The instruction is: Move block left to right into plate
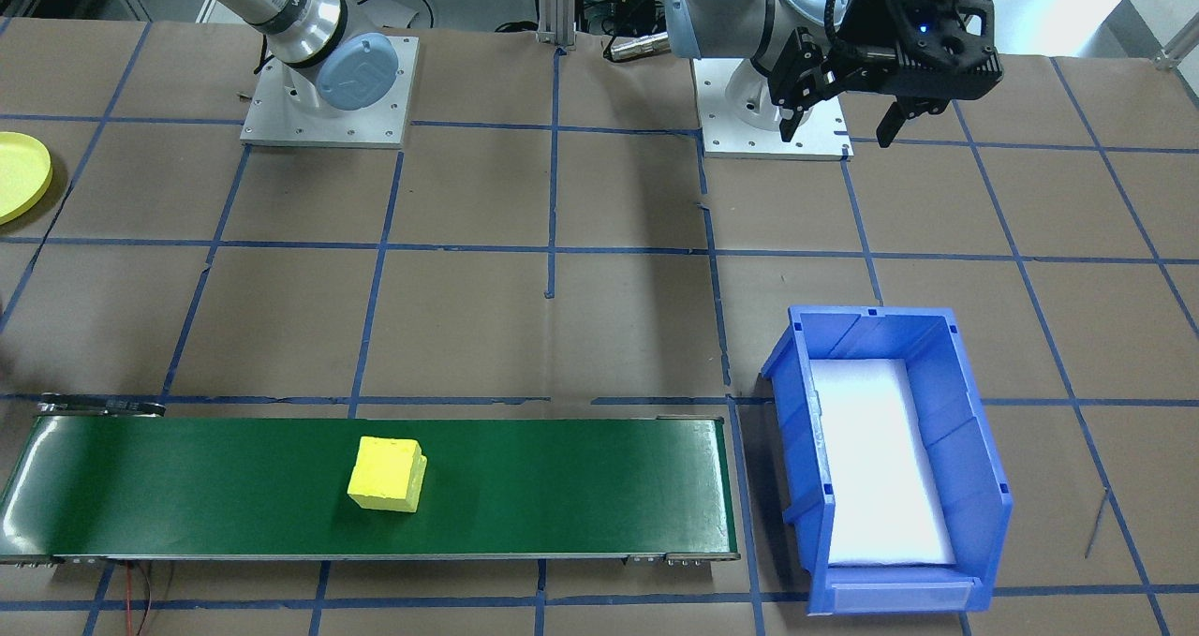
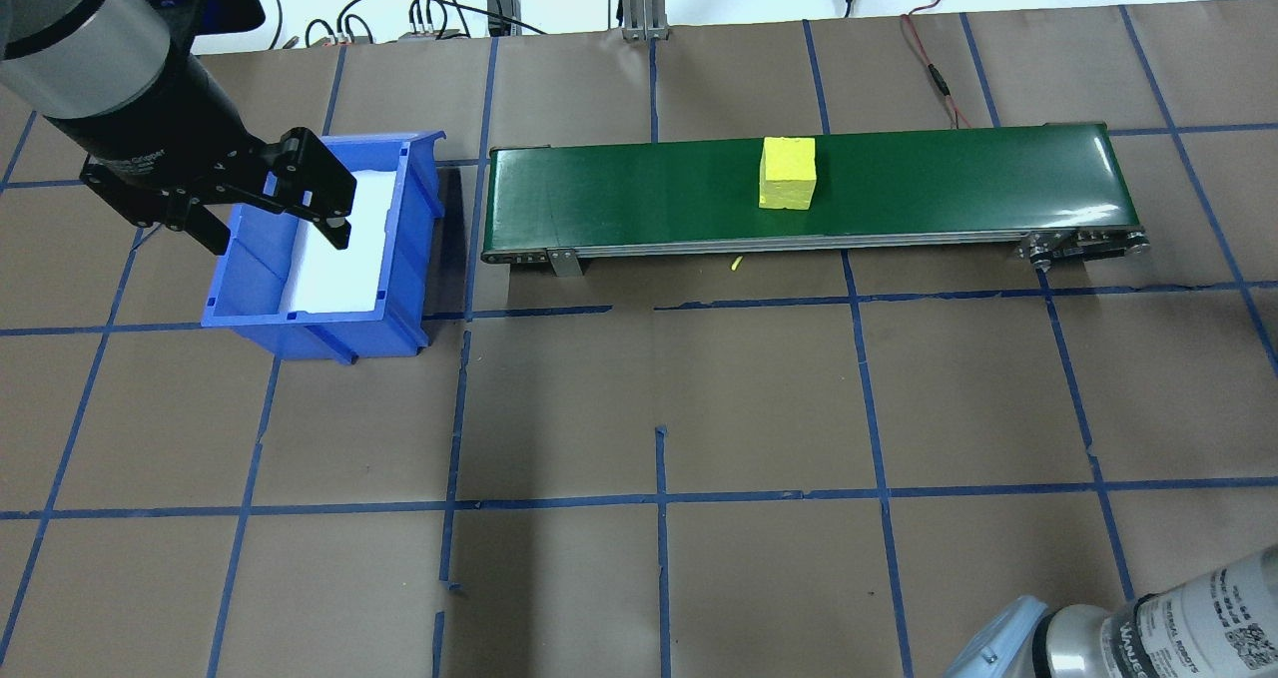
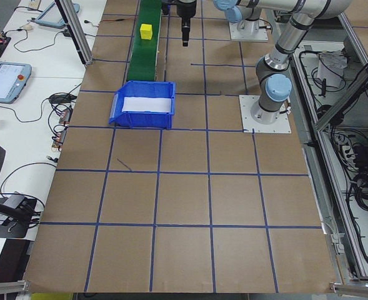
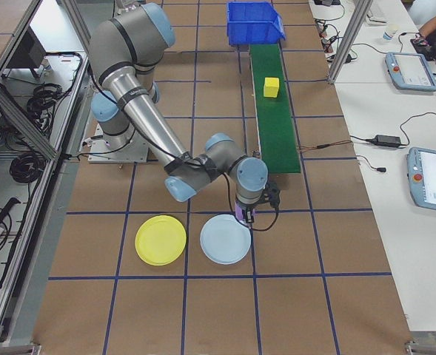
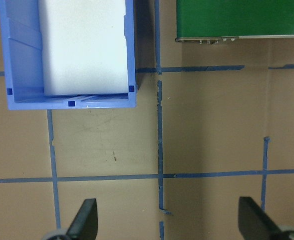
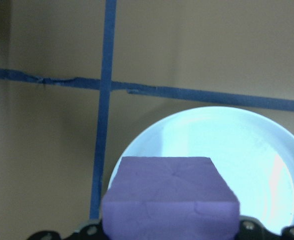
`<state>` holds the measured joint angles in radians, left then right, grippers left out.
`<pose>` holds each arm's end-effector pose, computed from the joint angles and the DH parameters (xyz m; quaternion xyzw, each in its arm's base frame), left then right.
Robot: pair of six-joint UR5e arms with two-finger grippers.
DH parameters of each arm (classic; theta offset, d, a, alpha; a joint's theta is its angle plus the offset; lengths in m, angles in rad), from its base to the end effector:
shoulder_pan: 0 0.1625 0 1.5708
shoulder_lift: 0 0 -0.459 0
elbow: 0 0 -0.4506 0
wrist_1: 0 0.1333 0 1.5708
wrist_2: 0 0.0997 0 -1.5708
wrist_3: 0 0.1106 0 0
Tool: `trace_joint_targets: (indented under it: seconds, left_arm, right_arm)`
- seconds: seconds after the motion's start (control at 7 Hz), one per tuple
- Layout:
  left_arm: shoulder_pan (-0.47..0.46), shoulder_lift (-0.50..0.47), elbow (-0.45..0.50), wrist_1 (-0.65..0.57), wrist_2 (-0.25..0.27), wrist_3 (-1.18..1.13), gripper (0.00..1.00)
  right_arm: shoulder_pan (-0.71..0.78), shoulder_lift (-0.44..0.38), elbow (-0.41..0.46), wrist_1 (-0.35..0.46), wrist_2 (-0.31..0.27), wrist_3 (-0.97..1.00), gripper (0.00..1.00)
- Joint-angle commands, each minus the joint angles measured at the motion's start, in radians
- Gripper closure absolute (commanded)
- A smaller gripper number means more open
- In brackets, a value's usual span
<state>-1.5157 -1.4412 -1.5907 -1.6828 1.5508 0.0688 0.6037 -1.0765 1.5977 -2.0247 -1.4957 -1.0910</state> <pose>-0.1084 -0.4947 0.5562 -0.0068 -0.9999 -0.0005 0.0100 -0.4964 -0.5143 0.2255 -0.0606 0.9969 -0.0148 0.0482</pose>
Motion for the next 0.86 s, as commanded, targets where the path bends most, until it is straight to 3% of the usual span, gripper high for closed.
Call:
trace_joint_targets:
  seconds: [0.0,0.14,0.29,0.43,0.71]
  left_arm:
    - [0.0,-0.001,0.0,0.0,0.002,0.005,0.0]
    - [0.0,-0.001,0.0,0.002,0.002,0.006,0.0]
    - [0.0,-0.001,0.0,0.0,0.003,0.006,0.0]
    - [0.0,-0.001,0.0,0.005,0.003,0.005,0.0]
    - [0.003,-0.001,0.0,0.014,0.003,0.005,0.0]
  right_arm:
    - [-0.028,0.019,0.043,-0.044,-0.026,-0.085,0.71]
    - [-0.03,0.023,0.066,-0.107,-0.031,-0.09,0.61]
    - [-0.03,0.023,0.07,-0.144,-0.04,-0.092,0.18]
    - [-0.03,0.023,0.07,-0.146,-0.046,-0.092,0.0]
    - [-0.03,0.012,0.055,-0.143,-0.054,-0.078,0.0]
